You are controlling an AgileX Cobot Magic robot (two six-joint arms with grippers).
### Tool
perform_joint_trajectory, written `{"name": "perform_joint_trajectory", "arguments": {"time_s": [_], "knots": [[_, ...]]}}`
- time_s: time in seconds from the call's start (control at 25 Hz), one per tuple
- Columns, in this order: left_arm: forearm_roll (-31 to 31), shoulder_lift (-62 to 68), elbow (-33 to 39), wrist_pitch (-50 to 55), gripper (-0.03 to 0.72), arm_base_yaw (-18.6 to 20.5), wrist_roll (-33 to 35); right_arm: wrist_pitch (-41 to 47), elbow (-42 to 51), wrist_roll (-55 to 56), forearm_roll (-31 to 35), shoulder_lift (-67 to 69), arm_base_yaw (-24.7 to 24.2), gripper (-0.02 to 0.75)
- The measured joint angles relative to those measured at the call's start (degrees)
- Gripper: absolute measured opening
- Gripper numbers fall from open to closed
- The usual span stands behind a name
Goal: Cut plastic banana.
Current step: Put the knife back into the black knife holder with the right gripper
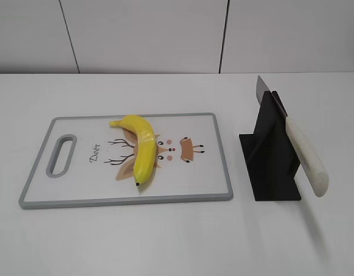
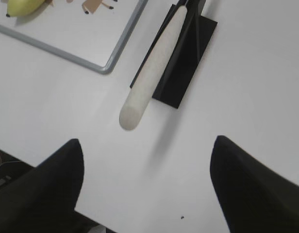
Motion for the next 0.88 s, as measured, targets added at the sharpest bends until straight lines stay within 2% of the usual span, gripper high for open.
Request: {"name": "perform_joint_trajectory", "arguments": {"time_s": [0.24,0.56,0.88], "knots": [[-0.06,0.0,0.0,0.0,0.52,0.56,0.0,5.63,4.38,-1.4,-0.12,-16.08,0.0,0.594],[-0.12,0.0,0.0,0.0,0.499,5.11,0.0,12.85,8.46,-1.64,-0.12,-31.62,0.0,0.59],[-0.17,0.0,0.0,-0.07,0.498,5.9,0.0,10.16,10.76,-1.64,0.0,-38.79,0.0,0.589]]}}
